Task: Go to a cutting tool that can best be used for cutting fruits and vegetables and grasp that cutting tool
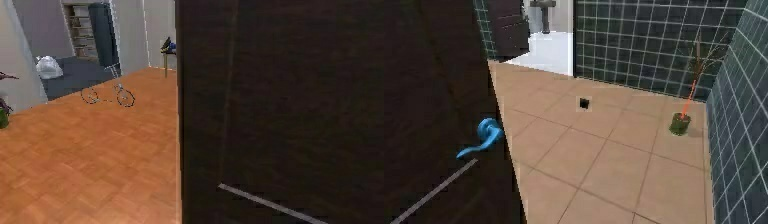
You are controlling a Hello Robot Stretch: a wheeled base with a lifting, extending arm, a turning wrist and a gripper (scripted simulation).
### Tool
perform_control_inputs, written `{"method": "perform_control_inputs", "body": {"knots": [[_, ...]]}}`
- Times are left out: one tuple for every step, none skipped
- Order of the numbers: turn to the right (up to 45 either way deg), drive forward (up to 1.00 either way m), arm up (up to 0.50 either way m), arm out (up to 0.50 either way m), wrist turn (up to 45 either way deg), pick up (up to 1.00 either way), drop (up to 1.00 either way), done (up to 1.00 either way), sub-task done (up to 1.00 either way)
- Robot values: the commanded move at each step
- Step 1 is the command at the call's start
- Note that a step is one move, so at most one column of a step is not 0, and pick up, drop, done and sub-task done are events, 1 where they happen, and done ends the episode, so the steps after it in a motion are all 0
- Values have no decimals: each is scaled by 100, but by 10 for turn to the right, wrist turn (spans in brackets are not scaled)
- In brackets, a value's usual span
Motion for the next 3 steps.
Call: {"method": "perform_control_inputs", "body": {"knots": [[-390,0,0,0,0,0,0,0,0],[0,55,0,0,0,0,0,0,0],[150,0,0,0,0,0,0,0,0]]}}
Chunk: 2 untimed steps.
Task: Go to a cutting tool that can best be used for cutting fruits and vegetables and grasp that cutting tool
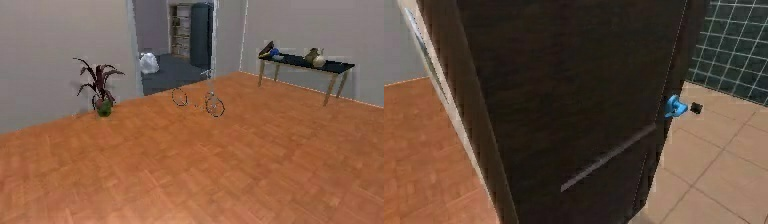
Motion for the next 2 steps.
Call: {"method": "perform_control_inputs", "body": {"knots": [[0,25,0,0,0,0,0,0,0],[180,0,0,0,0,0,0,0,0]]}}
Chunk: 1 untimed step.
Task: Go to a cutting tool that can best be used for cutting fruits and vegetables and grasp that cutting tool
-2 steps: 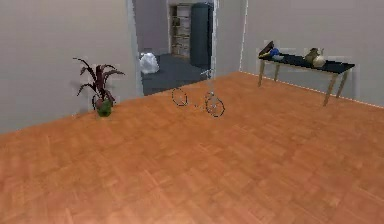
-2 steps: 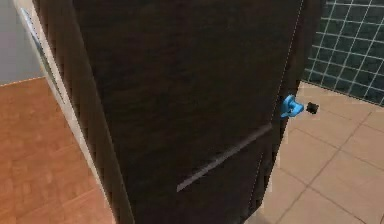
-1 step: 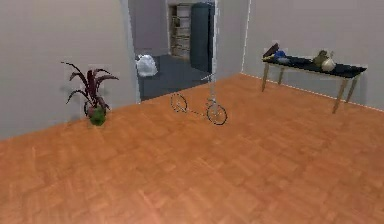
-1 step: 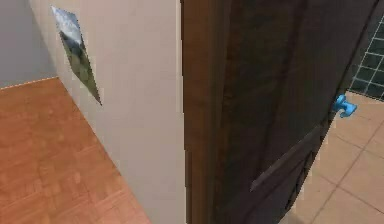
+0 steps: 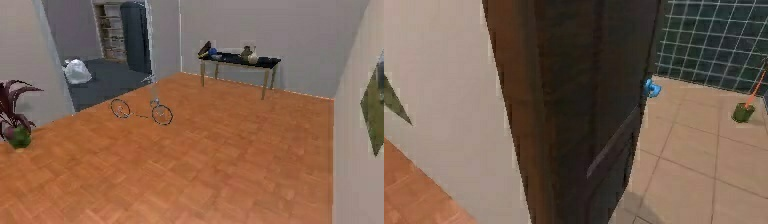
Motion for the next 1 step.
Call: {"method": "perform_control_inputs", "body": {"knots": [[0,100,0,0,0,0,0,0,0]]}}
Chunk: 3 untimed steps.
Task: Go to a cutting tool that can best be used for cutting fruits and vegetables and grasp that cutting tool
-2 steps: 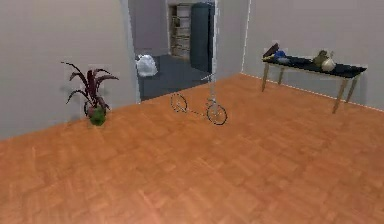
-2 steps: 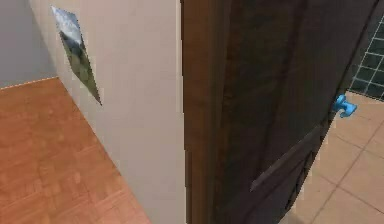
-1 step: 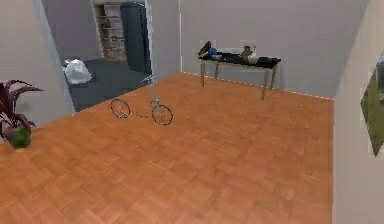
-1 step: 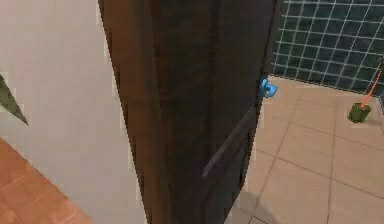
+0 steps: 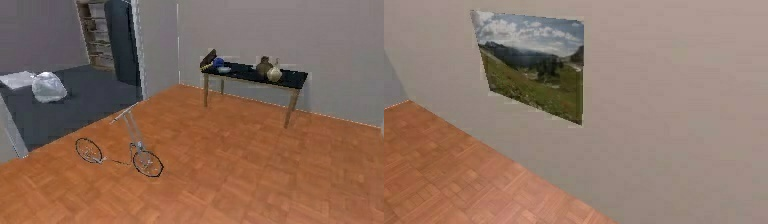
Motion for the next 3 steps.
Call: {"method": "perform_control_inputs", "body": {"knots": [[30,0,0,0,0,0,0,0,0],[0,100,0,0,0,0,0,0,0],[0,35,0,0,0,0,0,0,0]]}}
